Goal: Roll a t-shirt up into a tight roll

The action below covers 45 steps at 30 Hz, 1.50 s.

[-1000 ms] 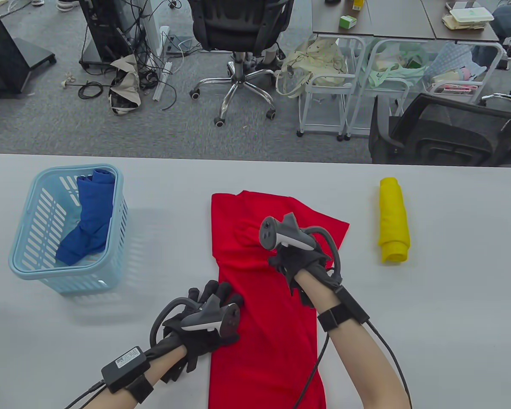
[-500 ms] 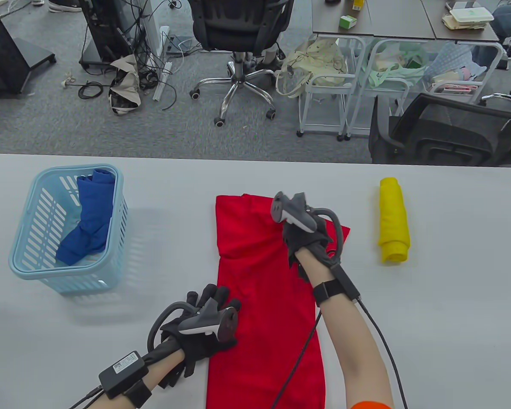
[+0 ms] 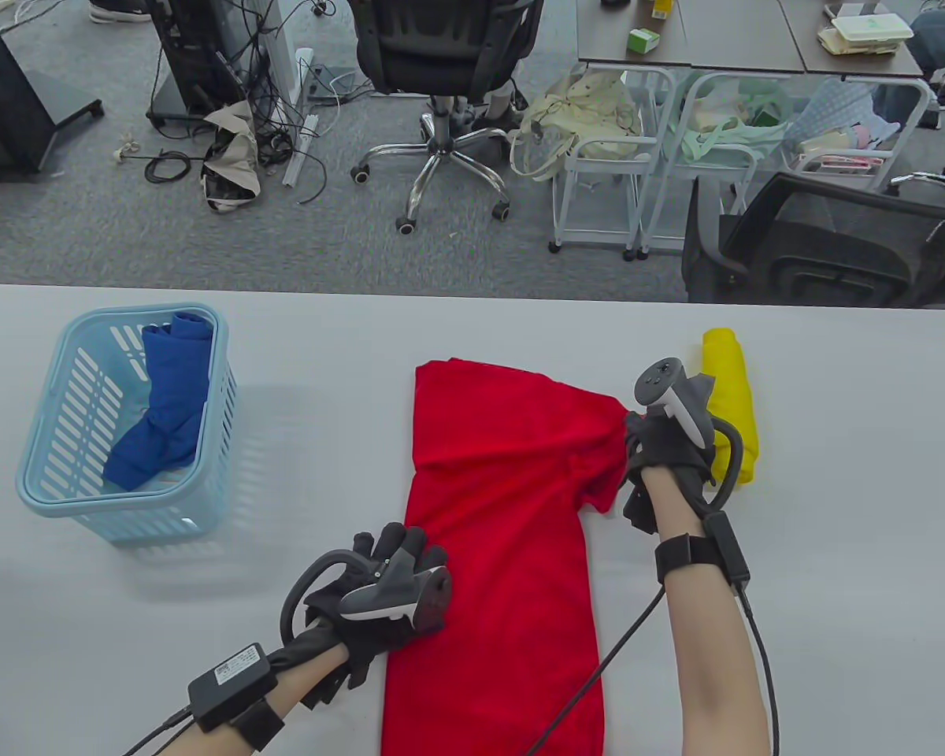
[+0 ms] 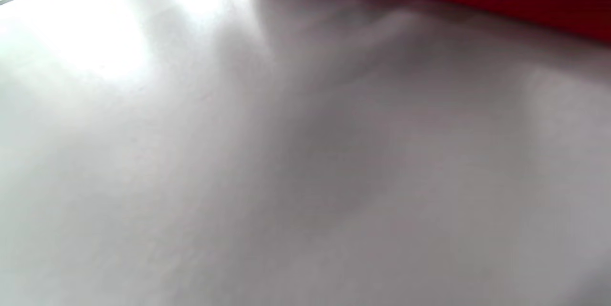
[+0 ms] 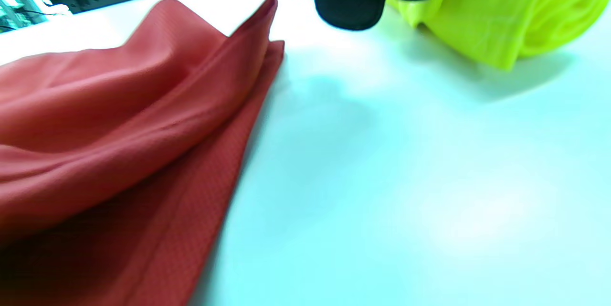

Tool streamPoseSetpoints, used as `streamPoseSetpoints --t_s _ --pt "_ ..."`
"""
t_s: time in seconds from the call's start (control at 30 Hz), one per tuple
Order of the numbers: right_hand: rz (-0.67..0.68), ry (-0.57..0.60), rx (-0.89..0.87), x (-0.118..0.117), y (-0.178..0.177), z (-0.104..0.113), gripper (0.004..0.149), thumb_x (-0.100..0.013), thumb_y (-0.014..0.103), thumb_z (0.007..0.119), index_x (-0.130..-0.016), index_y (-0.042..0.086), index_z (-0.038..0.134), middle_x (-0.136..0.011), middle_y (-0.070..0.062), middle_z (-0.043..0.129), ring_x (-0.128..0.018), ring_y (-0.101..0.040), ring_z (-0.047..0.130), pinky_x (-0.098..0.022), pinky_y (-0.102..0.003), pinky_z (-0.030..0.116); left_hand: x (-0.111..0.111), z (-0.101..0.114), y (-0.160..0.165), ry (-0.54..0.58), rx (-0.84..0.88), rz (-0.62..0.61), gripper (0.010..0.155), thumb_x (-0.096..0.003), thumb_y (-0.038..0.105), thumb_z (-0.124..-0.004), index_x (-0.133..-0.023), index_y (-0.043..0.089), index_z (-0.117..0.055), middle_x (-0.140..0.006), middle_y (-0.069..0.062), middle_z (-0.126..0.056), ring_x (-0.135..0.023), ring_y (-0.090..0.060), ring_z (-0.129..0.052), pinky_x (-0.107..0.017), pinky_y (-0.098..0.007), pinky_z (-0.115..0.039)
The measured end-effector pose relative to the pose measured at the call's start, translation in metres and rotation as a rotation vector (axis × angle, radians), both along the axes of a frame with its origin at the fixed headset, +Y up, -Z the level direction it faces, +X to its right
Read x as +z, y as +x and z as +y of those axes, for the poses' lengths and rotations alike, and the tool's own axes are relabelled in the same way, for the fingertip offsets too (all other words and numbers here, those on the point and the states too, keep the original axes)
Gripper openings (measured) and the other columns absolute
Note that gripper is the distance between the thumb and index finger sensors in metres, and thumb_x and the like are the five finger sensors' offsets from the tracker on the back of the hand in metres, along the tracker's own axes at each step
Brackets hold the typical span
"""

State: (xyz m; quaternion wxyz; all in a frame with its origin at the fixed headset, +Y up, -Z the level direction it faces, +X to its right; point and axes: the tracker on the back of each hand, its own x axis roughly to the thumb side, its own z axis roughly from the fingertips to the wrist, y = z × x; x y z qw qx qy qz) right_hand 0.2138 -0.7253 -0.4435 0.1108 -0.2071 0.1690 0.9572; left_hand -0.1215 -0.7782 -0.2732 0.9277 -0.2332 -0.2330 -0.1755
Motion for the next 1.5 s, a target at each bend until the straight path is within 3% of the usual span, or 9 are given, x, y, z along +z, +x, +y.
streamPoseSetpoints --t_s 0.13,0.3,0.47,0.63,0.83,0.93,1.1,1.33,1.5 --pt "0.134 -0.075 0.001 0.012 -0.021 -0.011 0.072 -0.06 0.055 0.057 -0.117 0.018 0.035 -0.118 -0.02 0.041 -0.102 -0.044 0.061 -0.068 -0.056 0.057 -0.009 -0.017 0.003 -0.127 0.044 0.008 0.081 -0.0408 0.069 -0.024 -0.104 0.034 0.014 -0.117 -0.006 0.013 -0.113 -0.036 -0.001 -0.084 -0.061 -0.024" --pt "0.227 -0.156 0.089 0.018 -0.042 -0.035 0.084 -0.056 0.06 0.061 -0.117 0.019 0.019 -0.12 -0.021 0.021 -0.108 -0.05 0.039 -0.072 -0.062 0.047 -0.015 -0.023 -0.007 -0.186 0.045 0.033 0.08 -0.0379 0.07 -0.019 -0.098 0.036 0.021 -0.109 -0.002 0.025 -0.107 -0.033 0.013 -0.079 -0.061 -0.01" --pt "0.176 -0.159 0.158 0.022 -0.018 -0.023 0.076 -0.057 0.037 0.074 -0.115 0.02 0.028 -0.12 -0.016 0.03 -0.109 -0.047 0.047 -0.072 -0.059 0.051 -0.017 -0.028 -0.011 -0.234 0.079 0.044 0.079 -0.037 0.07 -0.018 -0.095 0.037 0.025 -0.105 0.0 0.032 -0.102 -0.032 0.021 -0.075 -0.061 -0.002" --pt "0.236 -0.091 0.074 0.031 -0.024 -0.009 0.071 -0.061 0.046 0.061 -0.117 0.022 0.026 -0.121 -0.019 0.027 -0.109 -0.048 0.044 -0.073 -0.06 0.049 -0.017 -0.028 -0.012 -0.258 0.104 0.052 0.079 -0.0373 0.071 -0.019 -0.094 0.037 0.025 -0.103 0.0 0.034 -0.1 -0.032 0.024 -0.073 -0.061 0.002" --pt "0.666 -0.159 -0.214 0.038 -0.07 -0.022 0.057 -0.062 0.04 0.058 -0.115 0.027 0.044 -0.122 -0.011 0.023 -0.112 -0.046 0.023 -0.075 -0.063 0.033 -0.017 -0.029 -0.012 -0.252 0.112 0.052 0.079 -0.0373 0.071 -0.019 -0.094 0.038 0.025 -0.104 0.001 0.033 -0.1 -0.032 0.024 -0.073 -0.061 0.002" --pt "0.63 -0.138 -0.019 0.049 -0.058 -0.015 0.053 -0.061 0.04 0.059 -0.111 0.023 0.056 -0.119 -0.008 0.05 -0.111 -0.043 0.046 -0.074 -0.064 0.041 -0.017 -0.029 -0.013 -0.253 0.113 0.052 0.079 -0.0373 0.071 -0.019 -0.094 0.038 0.025 -0.104 0.001 0.033 -0.1 -0.032 0.024 -0.073 -0.061 0.002" --pt "0.436 -0.122 0.036 0.057 -0.014 0.003 0.051 -0.061 0.043 0.06 -0.103 0.018 0.071 -0.107 -0.012 0.073 -0.099 -0.041 0.072 -0.069 -0.059 0.056 -0.017 -0.029 -0.013 -0.256 0.115 0.052 0.08 -0.0375 0.071 -0.019 -0.094 0.037 0.026 -0.103 0.001 0.034 -0.1 -0.032 0.024 -0.073 -0.061 0.002" --pt "0.179 -0.124 0.077 0.039 -0.022 -0.009 0.066 -0.059 0.052 0.062 -0.111 0.012 0.054 -0.109 -0.017 0.063 -0.085 -0.033 0.082 -0.064 -0.052 0.064 -0.017 -0.028 -0.013 -0.257 0.116 0.052 0.08 -0.0374 0.071 -0.019 -0.094 0.037 0.026 -0.103 0.001 0.034 -0.1 -0.032 0.024 -0.073 -0.061 0.002" --pt "0.044 -0.215 0.183 0.015 -0.037 -0.034 0.087 -0.055 0.057 0.066 -0.115 0.004 0.032 -0.111 -0.028 0.037 -0.087 -0.035 0.066 -0.067 -0.056 0.052 -0.017 -0.028 -0.013 -0.255 0.117 0.052 0.079 -0.0374 0.071 -0.019 -0.094 0.038 0.025 -0.104 0.001 0.033 -0.1 -0.032 0.024 -0.073 -0.061 0.002"
